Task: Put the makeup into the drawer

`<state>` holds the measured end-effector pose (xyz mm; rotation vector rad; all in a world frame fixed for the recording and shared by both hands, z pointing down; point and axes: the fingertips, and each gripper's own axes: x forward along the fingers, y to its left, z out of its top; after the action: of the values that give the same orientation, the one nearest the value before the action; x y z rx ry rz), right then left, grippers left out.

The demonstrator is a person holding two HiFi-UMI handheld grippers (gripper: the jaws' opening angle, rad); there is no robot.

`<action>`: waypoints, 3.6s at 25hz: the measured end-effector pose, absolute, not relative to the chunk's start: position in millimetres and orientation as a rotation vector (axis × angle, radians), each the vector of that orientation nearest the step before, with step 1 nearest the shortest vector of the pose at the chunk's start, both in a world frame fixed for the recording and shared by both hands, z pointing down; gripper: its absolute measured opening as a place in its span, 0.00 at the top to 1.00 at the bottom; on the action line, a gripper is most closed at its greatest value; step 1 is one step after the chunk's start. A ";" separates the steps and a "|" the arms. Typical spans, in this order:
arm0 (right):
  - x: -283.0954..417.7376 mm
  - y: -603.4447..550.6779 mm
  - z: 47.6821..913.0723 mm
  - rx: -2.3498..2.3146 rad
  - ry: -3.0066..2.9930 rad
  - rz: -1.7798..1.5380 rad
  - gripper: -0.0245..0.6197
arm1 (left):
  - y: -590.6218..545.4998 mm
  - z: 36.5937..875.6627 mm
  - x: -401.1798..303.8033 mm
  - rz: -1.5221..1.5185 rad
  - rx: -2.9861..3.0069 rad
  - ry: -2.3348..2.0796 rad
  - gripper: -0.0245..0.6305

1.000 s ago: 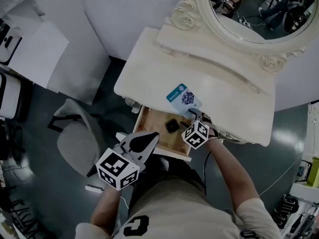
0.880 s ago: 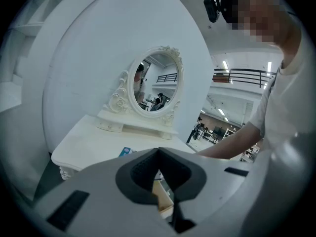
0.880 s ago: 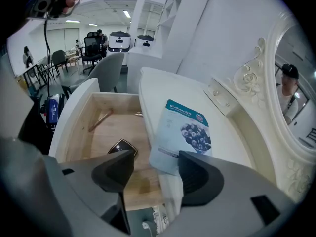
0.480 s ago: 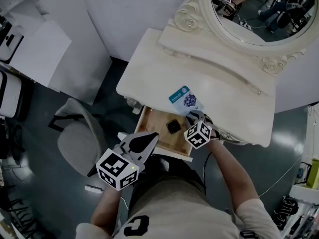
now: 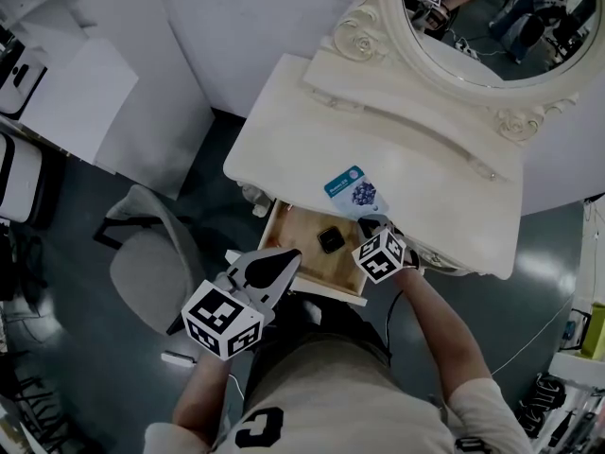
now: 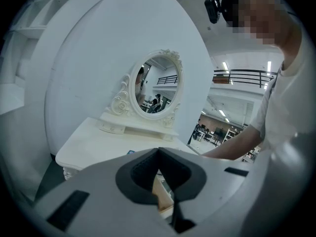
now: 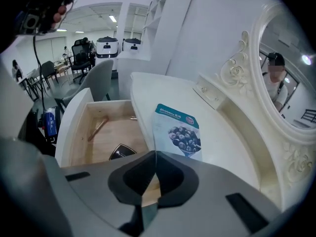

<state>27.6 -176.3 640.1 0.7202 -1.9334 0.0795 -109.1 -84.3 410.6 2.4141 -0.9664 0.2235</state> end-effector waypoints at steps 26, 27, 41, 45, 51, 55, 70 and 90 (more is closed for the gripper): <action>12.2 -167.5 562.6 0.856 -1.980 -0.006 0.92 | -67.5 397.3 -136.6 0.173 2.459 -0.982 0.88; 9.7 -166.0 557.8 0.867 -1.985 -0.014 0.92 | -65.4 397.1 -138.9 0.170 2.459 -0.979 0.88; 12.4 -112.0 512.2 0.983 -2.027 -0.005 0.92 | -47.1 396.5 -132.4 0.186 2.511 -0.865 0.88; 29.5 -102.6 502.3 1.011 -2.052 -0.003 0.92 | -39.6 390.0 -119.3 0.206 2.528 -0.877 0.88; 51.4 -91.2 485.5 1.015 -2.112 -0.001 0.93 | -26.8 379.9 -97.4 0.223 2.528 -0.930 0.88; 68.6 -79.1 478.9 0.993 -2.150 -0.009 0.92 | -18.8 375.0 -74.7 0.225 2.526 -0.957 0.88; 117.2 -44.0 507.7 0.840 -2.222 0.094 0.92 | 32.0 376.3 -23.1 0.275 2.445 -1.122 0.88; 5.8 -102.9 528.3 0.883 -2.062 0.172 0.92 | -37.7 400.0 -147.9 0.140 2.418 -1.029 0.88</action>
<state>5.8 -102.9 528.3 0.8825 -2.0621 0.1725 -147.9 -37.7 400.0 2.4181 -1.0294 0.1404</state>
